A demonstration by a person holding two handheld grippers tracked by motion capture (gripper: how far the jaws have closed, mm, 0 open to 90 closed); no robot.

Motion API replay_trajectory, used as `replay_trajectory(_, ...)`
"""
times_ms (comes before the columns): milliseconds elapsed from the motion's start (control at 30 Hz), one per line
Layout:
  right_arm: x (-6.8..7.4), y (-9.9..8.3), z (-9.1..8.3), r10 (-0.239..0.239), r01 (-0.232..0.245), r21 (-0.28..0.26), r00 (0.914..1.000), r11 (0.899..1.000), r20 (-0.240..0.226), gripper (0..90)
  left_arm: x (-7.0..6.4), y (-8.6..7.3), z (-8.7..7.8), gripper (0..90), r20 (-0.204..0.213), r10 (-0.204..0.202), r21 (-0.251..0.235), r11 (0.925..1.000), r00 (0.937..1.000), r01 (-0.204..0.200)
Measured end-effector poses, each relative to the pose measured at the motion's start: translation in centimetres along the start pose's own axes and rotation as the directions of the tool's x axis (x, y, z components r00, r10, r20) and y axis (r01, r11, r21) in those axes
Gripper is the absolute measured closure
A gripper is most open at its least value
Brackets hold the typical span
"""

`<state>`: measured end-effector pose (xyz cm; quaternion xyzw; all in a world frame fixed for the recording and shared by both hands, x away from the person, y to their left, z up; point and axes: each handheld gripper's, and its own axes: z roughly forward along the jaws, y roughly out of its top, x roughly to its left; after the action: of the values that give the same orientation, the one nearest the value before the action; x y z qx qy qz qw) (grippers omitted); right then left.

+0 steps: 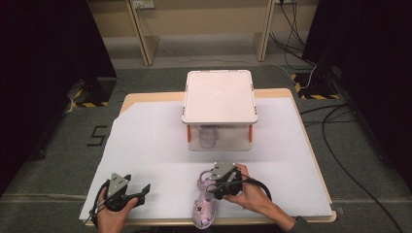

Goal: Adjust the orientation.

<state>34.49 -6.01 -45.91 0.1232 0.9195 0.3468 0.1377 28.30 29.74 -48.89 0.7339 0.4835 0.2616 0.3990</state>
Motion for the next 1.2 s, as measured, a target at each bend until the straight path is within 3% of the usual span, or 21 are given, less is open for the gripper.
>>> replay_trajectory(33,0.0,-0.3,-0.3,0.021,-0.021,0.007,0.9998,1.000,-0.005,37.2,0.0,0.0,0.0,17.5,0.000,0.000,0.000,1.0000,1.0000,0.000)
replay_trajectory(133,0.0,-1.2,-0.6,0.008,-0.007,0.030,0.9999,1.000,-0.013,32.4,0.0,0.0,0.0,17.5,0.000,0.002,0.000,1.0000,1.0000,-0.002)
replay_trajectory(233,0.0,-2.1,-0.8,0.030,-0.029,0.054,0.9992,0.998,-0.026,29.1,0.0,0.0,0.0,17.5,0.002,0.002,-0.002,1.0000,1.0000,-0.002)
replay_trajectory(400,0.0,-2.7,-1.5,-0.010,0.012,0.056,0.9989,0.998,-0.045,25.5,0.0,0.0,0.0,17.5,0.004,0.002,-0.004,1.0000,1.0000,-0.002)
replay_trajectory(500,0.2,-3.2,-1.7,-0.025,0.027,0.027,0.9978,0.999,-0.062,24.7,0.0,0.0,0.0,17.5,0.003,0.003,0.000,1.0000,1.0000,-0.003)
replay_trajectory(600,0.2,-3.5,-1.6,0.005,-0.006,-0.008,0.9978,1.000,-0.066,23.9,-0.1,0.0,0.0,17.5,0.004,0.003,-0.003,1.0000,1.0000,-0.003)
replay_trajectory(700,0.5,-3.4,-1.4,0.019,-0.020,-0.029,0.9992,0.999,-0.034,19.7,-0.1,0.0,0.1,17.5,0.003,0.002,-0.001,1.0000,1.0000,-0.002)
replay_trajectory(833,1.3,-3.3,-1.4,-0.016,0.016,-0.039,0.9999,0.999,-0.003,17.5,-0.1,0.0,0.1,17.5,0.006,0.001,0.000,1.0000,1.0000,-0.001)
replay_trajectory(933,2.0,-3.2,-1.2,-0.033,0.032,-0.047,0.9990,0.998,-0.028,14.4,-0.2,0.0,0.1,17.5,0.008,0.006,0.001,1.0000,1.0000,-0.006)
replay_trajectory(1000,2.3,-3.1,-1.1,-0.050,0.050,-0.038,0.9986,0.998,-0.013,14.5,-0.1,0.0,0.1,17.5,0.007,0.005,0.000,1.0000,1.0000,-0.005)
replay_trajectory(1100,2.0,-3.1,-1.4,-0.038,0.037,-0.057,0.9991,0.998,-0.020,15.7,-0.1,0.0,0.1,17.5,0.008,0.001,-0.001,1.0000,1.0000,-0.001)
replay_trajectory(1200,2.0,-3.0,-2.3,-0.069,0.068,-0.079,0.9975,0.995,-0.012,15.9,-0.1,0.0,0.1,17.6,0.008,0.004,0.003,1.0000,1.0000,-0.004)
